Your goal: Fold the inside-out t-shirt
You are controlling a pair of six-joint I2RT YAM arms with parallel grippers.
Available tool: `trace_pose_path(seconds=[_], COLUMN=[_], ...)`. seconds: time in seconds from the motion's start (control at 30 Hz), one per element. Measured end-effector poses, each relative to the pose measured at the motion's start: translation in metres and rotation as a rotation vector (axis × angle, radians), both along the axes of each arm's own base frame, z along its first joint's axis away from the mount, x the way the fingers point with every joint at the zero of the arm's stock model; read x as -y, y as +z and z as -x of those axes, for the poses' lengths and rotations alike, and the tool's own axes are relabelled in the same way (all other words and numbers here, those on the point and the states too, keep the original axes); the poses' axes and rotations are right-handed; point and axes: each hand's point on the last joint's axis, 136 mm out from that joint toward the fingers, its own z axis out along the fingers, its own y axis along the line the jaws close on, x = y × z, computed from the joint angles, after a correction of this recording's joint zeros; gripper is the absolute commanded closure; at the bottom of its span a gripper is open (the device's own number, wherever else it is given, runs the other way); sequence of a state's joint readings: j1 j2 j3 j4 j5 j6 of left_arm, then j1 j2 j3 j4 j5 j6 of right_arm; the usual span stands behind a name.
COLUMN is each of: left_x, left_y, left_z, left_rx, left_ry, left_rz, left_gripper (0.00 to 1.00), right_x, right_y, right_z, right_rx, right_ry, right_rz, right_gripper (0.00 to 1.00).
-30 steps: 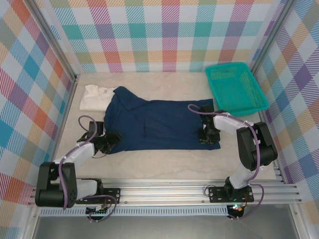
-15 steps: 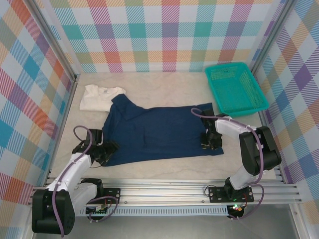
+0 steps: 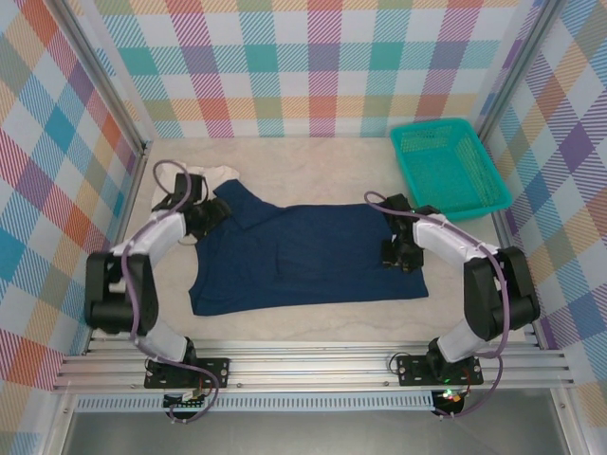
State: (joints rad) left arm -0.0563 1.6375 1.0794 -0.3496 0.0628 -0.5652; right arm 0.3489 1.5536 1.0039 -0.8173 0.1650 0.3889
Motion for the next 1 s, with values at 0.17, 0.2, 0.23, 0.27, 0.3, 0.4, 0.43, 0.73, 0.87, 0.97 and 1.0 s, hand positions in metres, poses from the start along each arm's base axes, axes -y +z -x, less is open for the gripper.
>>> trace_pose_path(seconds=[0.17, 0.2, 0.23, 0.27, 0.3, 0.4, 0.43, 0.73, 0.87, 0.97, 1.0], left_x=[-0.008, -0.01, -0.012, -0.015, -0.017, -0.02, -0.019, -0.014, -0.014, -0.012, -0.011], left_y=[0.001, 0.003, 0.005, 0.008, 0.008, 0.004, -0.001, -0.032, -0.03, -0.026, -0.025], left_z=[-0.055, -0.063, -0.072, -0.081, -0.089, -0.109, -0.113, -0.121, -0.123, -0.125, -0.125], left_rx=[0.017, 0.026, 0.033, 0.038, 0.043, 0.042, 0.031, -0.06, -0.059, -0.054, -0.052], left_ry=[-0.04, -0.045, -0.051, -0.054, -0.058, -0.074, -0.084, -0.145, -0.156, -0.167, -0.17], left_rz=[-0.079, -0.087, -0.096, -0.102, -0.107, -0.113, -0.114, -0.113, -0.115, -0.109, -0.108], left_gripper=[0.32, 0.32, 0.32, 0.32, 0.32, 0.32, 0.32, 0.42, 0.53, 0.59, 0.61], right_x=[-0.015, -0.016, -0.017, -0.019, -0.019, -0.021, -0.022, -0.028, -0.03, -0.032, -0.032], right_y=[0.018, 0.018, 0.018, 0.018, 0.018, 0.018, 0.018, 0.017, 0.015, 0.014, 0.014], right_z=[-0.019, -0.019, -0.019, -0.018, -0.018, -0.018, -0.018, -0.018, -0.017, -0.016, -0.017], right_rx=[0.084, 0.083, 0.081, 0.08, 0.08, 0.08, 0.078, 0.077, 0.069, 0.067, 0.066], right_ry=[0.04, 0.044, 0.049, 0.056, 0.058, 0.064, 0.065, 0.084, 0.092, 0.096, 0.096], right_rz=[-0.059, -0.064, -0.07, -0.074, -0.076, -0.083, -0.085, -0.096, -0.094, -0.093, -0.093], right_gripper=[0.56, 0.56, 0.56, 0.56, 0.56, 0.56, 0.56, 0.55, 0.55, 0.55, 0.55])
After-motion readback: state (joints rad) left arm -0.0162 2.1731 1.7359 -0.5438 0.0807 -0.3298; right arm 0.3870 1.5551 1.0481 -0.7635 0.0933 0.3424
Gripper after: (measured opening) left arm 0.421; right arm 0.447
